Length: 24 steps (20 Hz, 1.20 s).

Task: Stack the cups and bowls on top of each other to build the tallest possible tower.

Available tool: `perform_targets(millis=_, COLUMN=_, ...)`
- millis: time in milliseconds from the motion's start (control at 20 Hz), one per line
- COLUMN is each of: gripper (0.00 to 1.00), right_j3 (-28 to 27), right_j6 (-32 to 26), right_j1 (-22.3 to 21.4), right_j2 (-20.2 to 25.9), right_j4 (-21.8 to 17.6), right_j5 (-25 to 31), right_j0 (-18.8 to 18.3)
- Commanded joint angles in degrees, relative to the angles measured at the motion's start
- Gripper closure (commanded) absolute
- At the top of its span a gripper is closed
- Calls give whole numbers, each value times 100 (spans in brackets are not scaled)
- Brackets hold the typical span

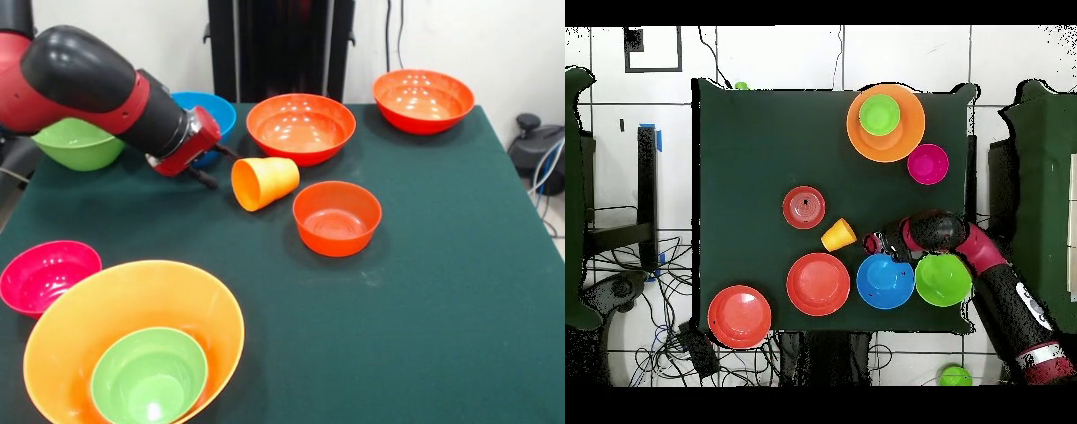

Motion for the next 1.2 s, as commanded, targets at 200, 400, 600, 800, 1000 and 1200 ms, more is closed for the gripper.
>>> perform_targets(millis=200, gripper=0, right_j3=389, right_j6=-592, right_j1=129, right_j2=-97, right_j4=-144, right_j5=-533, right_j0=300)
perform_targets(millis=400, gripper=0, right_j3=362, right_j6=-521, right_j1=-410, right_j2=38, right_j4=-103, right_j5=-261, right_j0=499)
perform_targets(millis=600, gripper=0, right_j3=129, right_j6=-574, right_j1=-737, right_j2=162, right_j4=41, right_j5=40, right_j0=679)
perform_targets(millis=800, gripper=0, right_j3=-170, right_j6=-755, right_j1=-801, right_j2=182, right_j4=50, right_j5=112, right_j0=873)
perform_targets(millis=1000, gripper=0, right_j3=-356, right_j6=-929, right_j1=-904, right_j2=178, right_j4=38, right_j5=152, right_j0=982)
perform_targets(millis=1200, gripper=0, right_j3=-528, right_j6=-1016, right_j1=-929, right_j2=179, right_j4=111, right_j5=234, right_j0=1094)
